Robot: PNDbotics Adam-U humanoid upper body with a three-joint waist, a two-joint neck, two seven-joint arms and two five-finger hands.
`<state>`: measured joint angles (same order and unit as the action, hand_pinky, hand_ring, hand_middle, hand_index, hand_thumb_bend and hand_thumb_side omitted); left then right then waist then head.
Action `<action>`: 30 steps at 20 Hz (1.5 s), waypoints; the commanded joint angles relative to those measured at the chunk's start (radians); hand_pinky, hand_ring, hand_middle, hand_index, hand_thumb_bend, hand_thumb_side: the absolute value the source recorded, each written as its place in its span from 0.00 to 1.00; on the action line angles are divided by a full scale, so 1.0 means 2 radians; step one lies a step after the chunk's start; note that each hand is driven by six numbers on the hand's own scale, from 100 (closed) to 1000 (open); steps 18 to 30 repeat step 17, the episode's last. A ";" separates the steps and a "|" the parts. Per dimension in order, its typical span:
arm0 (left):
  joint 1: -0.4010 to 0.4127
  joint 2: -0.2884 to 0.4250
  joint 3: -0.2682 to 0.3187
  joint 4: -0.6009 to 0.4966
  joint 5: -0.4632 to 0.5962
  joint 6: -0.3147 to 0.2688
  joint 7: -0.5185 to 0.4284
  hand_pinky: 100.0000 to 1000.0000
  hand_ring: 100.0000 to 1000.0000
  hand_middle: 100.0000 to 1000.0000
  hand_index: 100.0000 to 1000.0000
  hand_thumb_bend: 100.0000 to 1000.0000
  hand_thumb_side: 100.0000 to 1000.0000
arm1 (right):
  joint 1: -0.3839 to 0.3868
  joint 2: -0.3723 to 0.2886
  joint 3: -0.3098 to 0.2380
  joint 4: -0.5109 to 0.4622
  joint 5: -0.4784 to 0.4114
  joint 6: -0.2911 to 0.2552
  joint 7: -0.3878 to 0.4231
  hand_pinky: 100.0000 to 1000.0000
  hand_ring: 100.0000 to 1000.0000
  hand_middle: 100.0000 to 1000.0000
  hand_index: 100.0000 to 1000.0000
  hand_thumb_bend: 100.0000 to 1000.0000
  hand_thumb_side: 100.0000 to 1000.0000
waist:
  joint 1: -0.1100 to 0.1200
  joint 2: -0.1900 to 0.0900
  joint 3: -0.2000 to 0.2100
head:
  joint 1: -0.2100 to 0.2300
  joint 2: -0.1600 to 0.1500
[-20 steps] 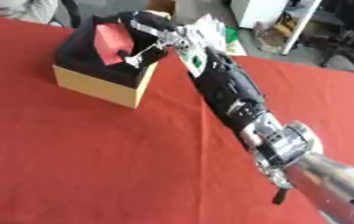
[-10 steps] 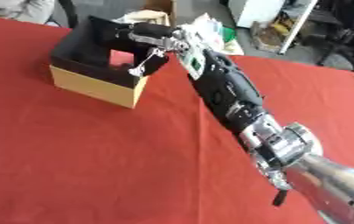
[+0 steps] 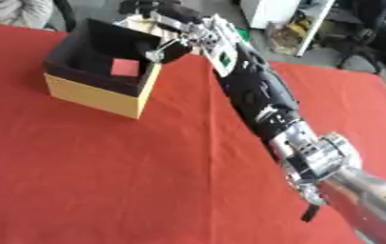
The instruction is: Pick up objects on the table and place them in the box.
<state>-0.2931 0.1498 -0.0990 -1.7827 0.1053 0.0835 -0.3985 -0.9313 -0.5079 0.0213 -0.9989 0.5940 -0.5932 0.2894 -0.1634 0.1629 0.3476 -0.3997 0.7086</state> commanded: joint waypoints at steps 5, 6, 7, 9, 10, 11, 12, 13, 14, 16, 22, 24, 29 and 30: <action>-0.002 0.011 0.009 -0.009 -0.003 -0.005 0.008 0.77 1.00 0.89 0.86 0.00 0.36 | 0.032 -0.056 -0.015 -0.043 -0.060 0.028 -0.059 0.84 0.99 0.96 1.00 0.00 0.00 | 0.008 -0.001 -0.026 | 0.016 -0.007; -0.002 0.012 0.009 -0.009 -0.003 -0.005 0.008 0.77 1.00 0.89 0.86 0.00 0.36 | 0.041 -0.061 -0.016 -0.048 -0.069 0.031 -0.067 0.83 0.99 0.96 1.00 0.00 0.00 | 0.009 0.001 -0.033 | 0.017 -0.007; -0.001 0.012 0.009 -0.010 -0.003 -0.005 0.008 0.77 1.00 0.89 0.87 0.00 0.36 | 0.049 -0.067 -0.017 -0.052 -0.077 0.034 -0.074 0.83 0.99 0.95 1.00 0.00 0.00 | 0.009 0.002 -0.038 | 0.019 -0.007; 0.000 0.013 0.010 -0.010 -0.004 -0.005 0.009 0.77 1.00 0.89 0.87 0.00 0.36 | 0.068 -0.079 -0.023 -0.062 -0.092 0.040 -0.087 0.83 0.99 0.95 1.00 0.00 0.00 | 0.009 0.004 -0.047 | 0.022 -0.007; 0.000 0.013 0.011 -0.010 -0.005 -0.005 0.010 0.77 1.00 0.89 0.87 0.00 0.37 | 0.078 -0.085 -0.026 -0.068 -0.100 0.043 -0.093 0.82 0.99 0.94 1.00 0.00 0.00 | 0.009 0.005 -0.050 | 0.023 -0.007; 0.001 0.013 0.011 -0.010 -0.006 -0.005 0.010 0.77 1.00 0.89 0.87 0.00 0.37 | 0.087 -0.089 -0.029 -0.076 -0.108 0.047 -0.099 0.82 0.99 0.93 1.00 0.00 0.00 | 0.009 0.006 -0.053 | 0.024 -0.007; 0.001 0.014 0.012 -0.011 -0.007 -0.005 0.011 0.77 1.00 0.89 0.87 0.00 0.37 | 0.098 -0.095 -0.032 -0.083 -0.116 0.053 -0.104 0.82 0.99 0.93 1.00 0.00 0.00 | 0.009 0.007 -0.057 | 0.025 -0.007; 0.002 0.014 0.012 -0.011 -0.007 -0.004 0.011 0.77 1.00 0.89 0.87 0.00 0.37 | 0.108 -0.100 -0.034 -0.092 -0.124 0.058 -0.108 0.82 0.99 0.93 1.00 0.00 0.00 | 0.009 0.008 -0.060 | 0.026 -0.007; 0.002 0.014 0.013 -0.011 -0.007 -0.004 0.011 0.77 1.00 0.89 0.87 0.00 0.37 | 0.115 -0.104 -0.036 -0.098 -0.133 0.063 -0.111 0.82 0.99 0.92 1.00 0.00 0.00 | 0.010 0.010 -0.062 | 0.027 -0.007; 0.002 0.014 0.014 -0.012 -0.008 -0.005 0.012 0.77 1.00 0.89 0.87 0.00 0.37 | 0.132 -0.109 -0.044 -0.108 -0.149 0.074 -0.116 0.81 0.99 0.91 1.00 0.00 0.01 | 0.012 0.013 -0.072 | 0.029 -0.006; 0.003 0.015 0.014 -0.012 -0.009 -0.005 0.012 0.77 1.00 0.89 0.87 0.00 0.37 | 0.139 -0.109 -0.049 -0.111 -0.158 0.080 -0.120 0.80 0.98 0.90 1.00 0.00 0.05 | 0.013 0.015 -0.076 | 0.030 -0.004; 0.003 0.015 0.014 -0.012 -0.009 -0.005 0.012 0.77 1.00 0.89 0.87 0.00 0.37 | 0.139 -0.109 -0.049 -0.111 -0.158 0.080 -0.120 0.80 0.98 0.90 1.00 0.00 0.05 | 0.013 0.015 -0.076 | 0.030 -0.004; 0.003 0.015 0.014 -0.012 -0.009 -0.005 0.012 0.77 1.00 0.89 0.87 0.00 0.37 | 0.139 -0.109 -0.049 -0.111 -0.158 0.080 -0.120 0.80 0.98 0.90 1.00 0.00 0.05 | 0.013 0.015 -0.076 | 0.030 -0.004; 0.003 0.015 0.014 -0.012 -0.009 -0.005 0.012 0.77 1.00 0.89 0.87 0.00 0.37 | 0.139 -0.109 -0.049 -0.111 -0.158 0.080 -0.120 0.80 0.98 0.90 1.00 0.00 0.05 | 0.013 0.015 -0.076 | 0.030 -0.004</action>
